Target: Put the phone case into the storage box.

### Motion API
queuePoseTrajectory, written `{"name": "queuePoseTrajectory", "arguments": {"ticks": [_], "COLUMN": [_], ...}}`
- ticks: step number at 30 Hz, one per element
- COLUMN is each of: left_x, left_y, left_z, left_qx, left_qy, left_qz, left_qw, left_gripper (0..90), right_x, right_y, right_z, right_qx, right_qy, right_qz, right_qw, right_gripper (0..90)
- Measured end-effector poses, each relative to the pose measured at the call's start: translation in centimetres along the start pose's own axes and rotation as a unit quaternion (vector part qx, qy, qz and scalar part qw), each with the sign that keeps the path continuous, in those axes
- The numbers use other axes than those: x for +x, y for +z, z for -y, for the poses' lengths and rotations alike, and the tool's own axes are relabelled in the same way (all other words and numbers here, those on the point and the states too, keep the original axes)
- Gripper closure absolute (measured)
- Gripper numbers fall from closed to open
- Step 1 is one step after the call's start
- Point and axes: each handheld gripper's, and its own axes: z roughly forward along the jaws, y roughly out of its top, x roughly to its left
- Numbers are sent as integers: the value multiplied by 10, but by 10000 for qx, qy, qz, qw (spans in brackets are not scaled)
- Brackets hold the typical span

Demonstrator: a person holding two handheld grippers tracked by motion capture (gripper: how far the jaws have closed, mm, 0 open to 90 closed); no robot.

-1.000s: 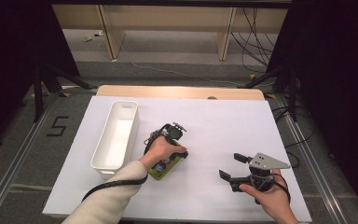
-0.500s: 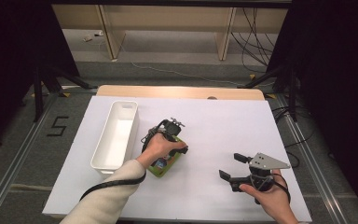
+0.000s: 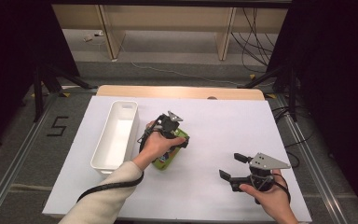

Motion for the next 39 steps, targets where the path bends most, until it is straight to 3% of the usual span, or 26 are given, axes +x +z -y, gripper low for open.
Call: {"name": "queuePoseTrajectory", "arguments": {"ticks": [16,28,39], "left_x": [0,1,4], "left_y": [-23,-34,-46], "left_z": [-9,-15,-21], "left_qx": [-764,-952,-1222], "left_qy": [2,53,25], "left_qz": [-240,-244,-336], "left_qw": [9968,9951,9919], "left_gripper": [165,165,165], "right_x": [0,0,0], "right_y": [0,0,-1], "right_z": [0,-1,-1], "right_qx": [1,-30,-38], "right_qy": [0,-2,1], "right_qz": [2,-1,4], "right_qw": [10000,10000,10000], "right_gripper": [144,144,144]}}
